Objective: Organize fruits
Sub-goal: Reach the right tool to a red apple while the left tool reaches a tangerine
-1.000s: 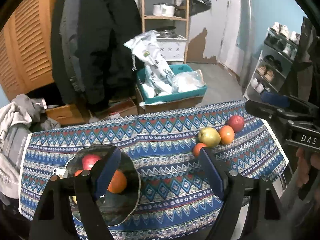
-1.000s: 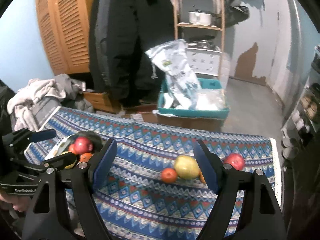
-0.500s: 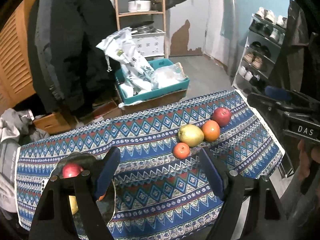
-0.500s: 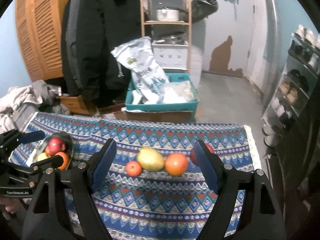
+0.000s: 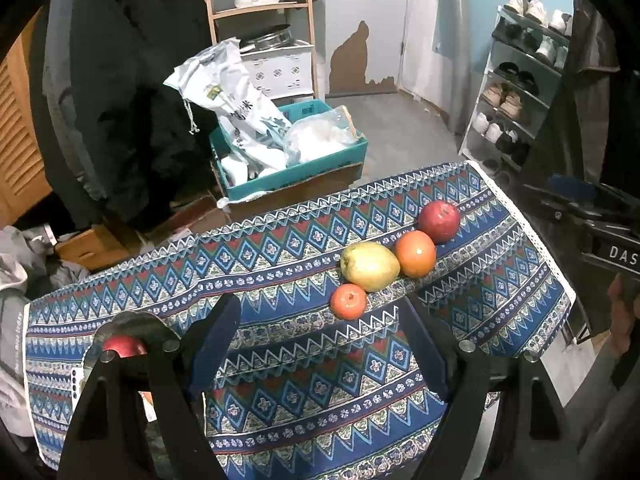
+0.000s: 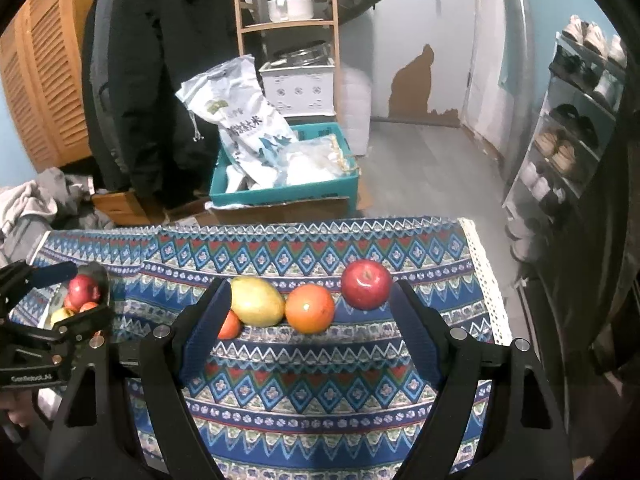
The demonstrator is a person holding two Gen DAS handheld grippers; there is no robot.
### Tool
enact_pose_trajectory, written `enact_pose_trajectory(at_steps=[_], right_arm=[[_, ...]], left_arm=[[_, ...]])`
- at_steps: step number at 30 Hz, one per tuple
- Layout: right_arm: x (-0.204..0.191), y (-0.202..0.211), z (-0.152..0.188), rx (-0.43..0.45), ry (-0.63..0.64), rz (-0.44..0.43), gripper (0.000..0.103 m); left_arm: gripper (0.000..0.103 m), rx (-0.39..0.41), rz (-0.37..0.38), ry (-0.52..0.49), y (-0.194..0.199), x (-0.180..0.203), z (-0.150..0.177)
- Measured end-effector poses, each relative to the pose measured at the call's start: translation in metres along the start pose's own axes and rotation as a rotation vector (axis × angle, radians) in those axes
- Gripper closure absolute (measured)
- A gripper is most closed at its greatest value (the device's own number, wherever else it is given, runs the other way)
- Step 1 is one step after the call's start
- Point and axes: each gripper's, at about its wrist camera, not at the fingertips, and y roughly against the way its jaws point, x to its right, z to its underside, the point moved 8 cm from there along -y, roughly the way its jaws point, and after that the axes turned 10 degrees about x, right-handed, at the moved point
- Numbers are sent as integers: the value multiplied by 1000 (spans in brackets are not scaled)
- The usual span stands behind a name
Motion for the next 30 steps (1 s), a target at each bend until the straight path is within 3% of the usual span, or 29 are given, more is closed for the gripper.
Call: enact_pose_trajectory(at_steps=[13,21,26,30], right_arm=[[16,-22,11,-58,30,31,21],[28,-55,6,-164,46,19,21],[39,-89,3,-252,104,33,21],[52,-119,10,-316,80,20,21]], left_arm=[[21,-64,21,-14,-34,6,3],[21,-110,50,51,-67,-4,-11],[21,-137,57,74,-87,-11,-18],[21,-155,76,79,-103,-15,-21]])
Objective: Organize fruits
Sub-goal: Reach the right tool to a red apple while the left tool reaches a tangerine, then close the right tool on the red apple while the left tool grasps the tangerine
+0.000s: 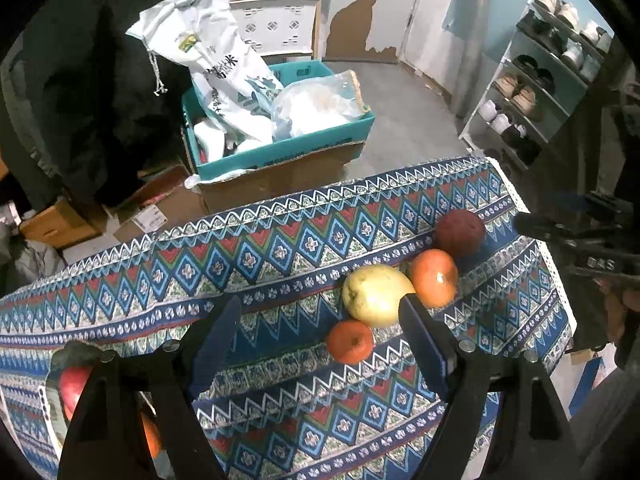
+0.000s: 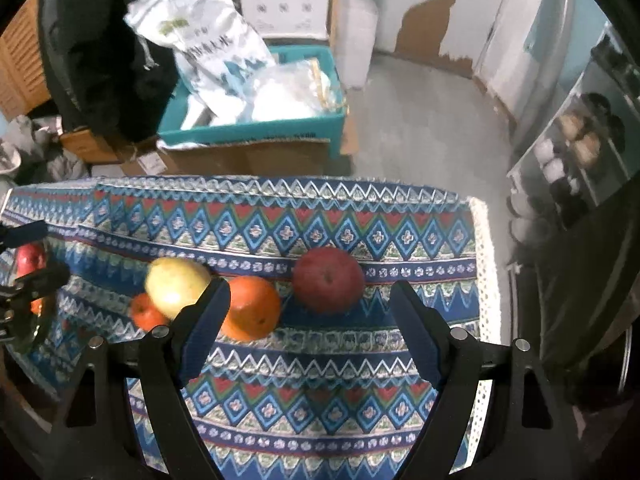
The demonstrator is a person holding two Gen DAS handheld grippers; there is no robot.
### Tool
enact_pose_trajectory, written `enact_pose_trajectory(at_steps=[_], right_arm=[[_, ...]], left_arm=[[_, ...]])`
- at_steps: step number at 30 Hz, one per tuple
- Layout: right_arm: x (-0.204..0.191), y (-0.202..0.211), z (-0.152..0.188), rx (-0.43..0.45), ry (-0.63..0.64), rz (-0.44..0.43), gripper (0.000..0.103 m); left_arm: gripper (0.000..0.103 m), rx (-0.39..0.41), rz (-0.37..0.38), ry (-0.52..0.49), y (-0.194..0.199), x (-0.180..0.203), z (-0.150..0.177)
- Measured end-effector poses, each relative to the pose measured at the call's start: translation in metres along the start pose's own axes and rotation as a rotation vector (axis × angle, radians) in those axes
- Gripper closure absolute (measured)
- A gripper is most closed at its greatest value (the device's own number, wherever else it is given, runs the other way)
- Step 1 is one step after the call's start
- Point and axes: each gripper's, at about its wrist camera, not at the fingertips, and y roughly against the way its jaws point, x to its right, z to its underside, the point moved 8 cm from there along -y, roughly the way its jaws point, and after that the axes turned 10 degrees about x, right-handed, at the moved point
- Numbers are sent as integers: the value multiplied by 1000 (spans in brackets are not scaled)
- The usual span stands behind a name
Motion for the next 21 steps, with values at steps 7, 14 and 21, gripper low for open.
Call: enact_pose_trajectory(at_steps=[7,14,21], right_arm=[[20,-57,15,-122,-72,-9,21],[23,-90,25,-182,-87,-25,21],[24,-113,35,-229,-82,-19,21]], left_arm=[[21,-38,-5,-63,-31,-5,-2],[21,-94,17,-10,-57,-12,18],[21,-120,30,-8,-70,-12,28]])
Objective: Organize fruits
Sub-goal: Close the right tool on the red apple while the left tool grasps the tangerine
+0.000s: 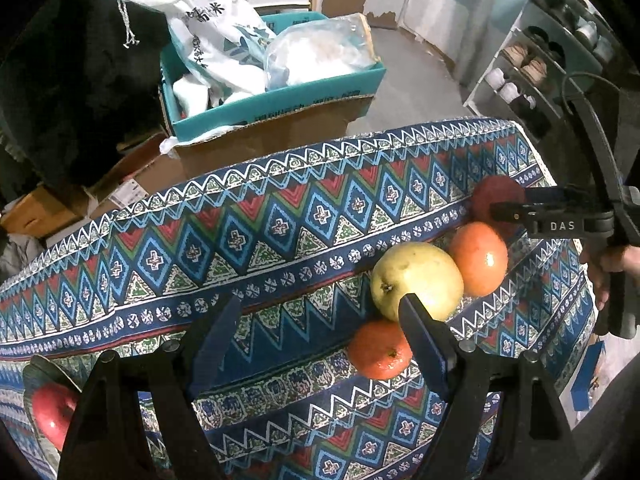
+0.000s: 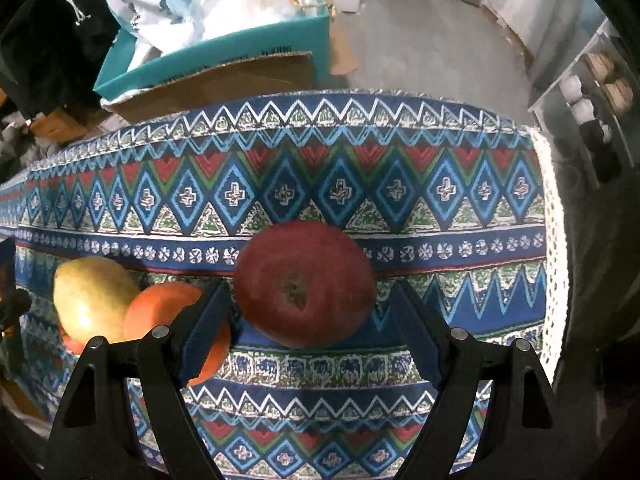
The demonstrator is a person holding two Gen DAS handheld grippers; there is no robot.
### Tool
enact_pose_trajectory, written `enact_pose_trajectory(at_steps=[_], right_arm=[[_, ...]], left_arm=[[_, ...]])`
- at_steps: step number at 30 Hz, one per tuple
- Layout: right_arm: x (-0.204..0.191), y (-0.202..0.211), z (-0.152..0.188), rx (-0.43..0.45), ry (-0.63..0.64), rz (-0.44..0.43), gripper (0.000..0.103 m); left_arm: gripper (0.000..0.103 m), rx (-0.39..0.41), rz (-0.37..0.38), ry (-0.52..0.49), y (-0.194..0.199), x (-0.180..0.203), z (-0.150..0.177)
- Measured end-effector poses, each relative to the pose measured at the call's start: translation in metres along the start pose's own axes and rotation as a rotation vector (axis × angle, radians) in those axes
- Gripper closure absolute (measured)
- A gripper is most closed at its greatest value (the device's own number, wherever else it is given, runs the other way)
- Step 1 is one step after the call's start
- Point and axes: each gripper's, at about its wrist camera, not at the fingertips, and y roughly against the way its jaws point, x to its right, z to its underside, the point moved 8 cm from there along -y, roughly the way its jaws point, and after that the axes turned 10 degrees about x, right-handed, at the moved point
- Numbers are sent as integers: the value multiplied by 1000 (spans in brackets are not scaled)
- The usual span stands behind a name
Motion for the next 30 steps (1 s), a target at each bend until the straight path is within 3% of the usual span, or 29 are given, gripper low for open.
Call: enact_pose_trajectory(at_steps=[15,23,30], right_arm=[[-6,-14,5,21,22,37,26],[-6,22,8,121,-4,66,26],[-8,50,20,157,-37,36,26]], left_arm=[[21,-20,54,6,-9,11,10],[21,-59,64,-60,-20,28,29],[21,-82,57,-97,-32,38,41]])
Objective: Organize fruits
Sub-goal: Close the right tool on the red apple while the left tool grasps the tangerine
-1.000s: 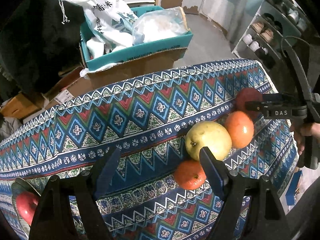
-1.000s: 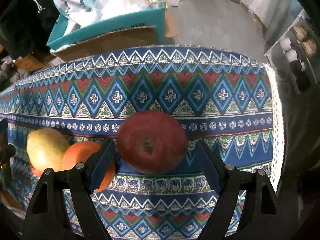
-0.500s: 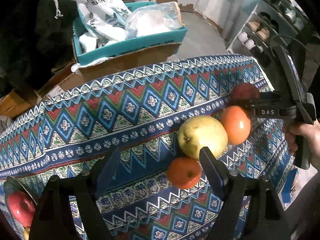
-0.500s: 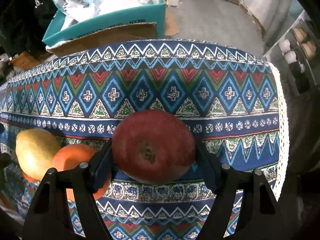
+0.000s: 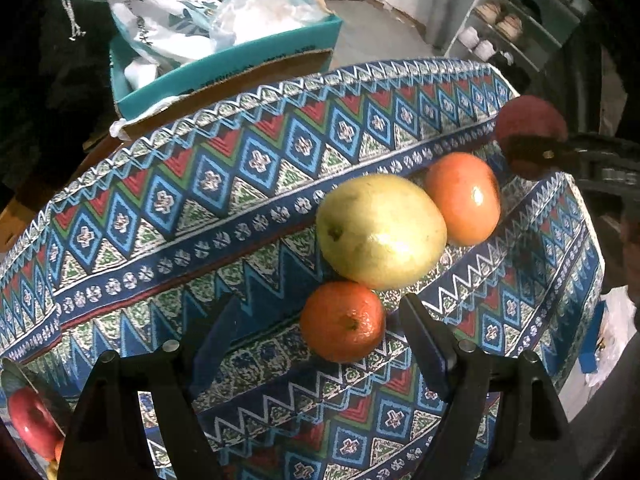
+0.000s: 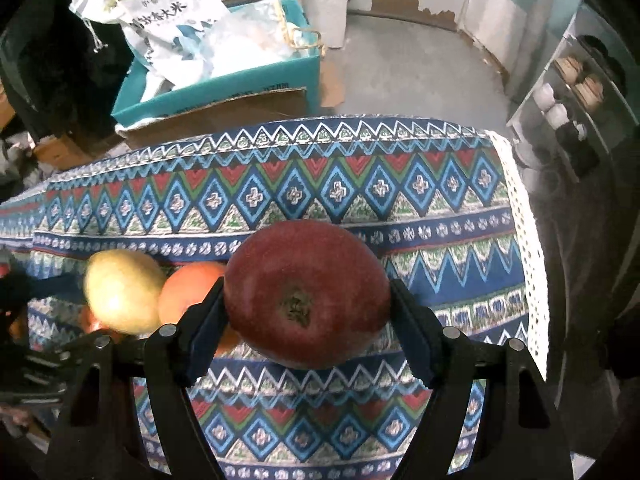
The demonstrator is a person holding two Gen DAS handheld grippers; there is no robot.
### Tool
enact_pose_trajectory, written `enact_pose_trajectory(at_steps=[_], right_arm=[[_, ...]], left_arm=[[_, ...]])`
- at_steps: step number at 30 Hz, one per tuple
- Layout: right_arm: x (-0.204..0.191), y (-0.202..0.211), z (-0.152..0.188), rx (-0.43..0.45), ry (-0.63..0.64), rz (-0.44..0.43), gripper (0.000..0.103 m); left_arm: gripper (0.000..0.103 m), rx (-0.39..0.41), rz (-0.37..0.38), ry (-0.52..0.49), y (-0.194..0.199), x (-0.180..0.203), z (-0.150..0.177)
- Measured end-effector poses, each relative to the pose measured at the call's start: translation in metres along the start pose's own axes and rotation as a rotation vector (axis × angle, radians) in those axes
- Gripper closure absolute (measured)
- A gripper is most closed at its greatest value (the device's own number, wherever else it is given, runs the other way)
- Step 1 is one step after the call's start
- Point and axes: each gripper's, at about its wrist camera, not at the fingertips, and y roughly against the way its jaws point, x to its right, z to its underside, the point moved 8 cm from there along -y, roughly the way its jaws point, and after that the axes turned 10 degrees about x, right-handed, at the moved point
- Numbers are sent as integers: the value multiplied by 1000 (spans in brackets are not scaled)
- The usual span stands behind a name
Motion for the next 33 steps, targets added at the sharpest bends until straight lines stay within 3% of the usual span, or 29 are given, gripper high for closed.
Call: enact_pose_trajectory(at_steps=[7,11,13,18,33], right_arm=[[-2,17,16,3,-33,-28,26],[-6,20,19,4,-31,-35,26],[-6,22,20,6,-32,-37,26],[-11,27,19,15,-28,-46,26],[-43,58,6,97,23,-76,26]], left_arm=[[21,-22,-15,-12,-14,3,6],[39,-34,-15,-20,-18,3,9],[56,-30,30,-15,-16,9,9],[57,-11,-15,-51,-9,9,11],[58,96,-63,-11,52,-3,5]])
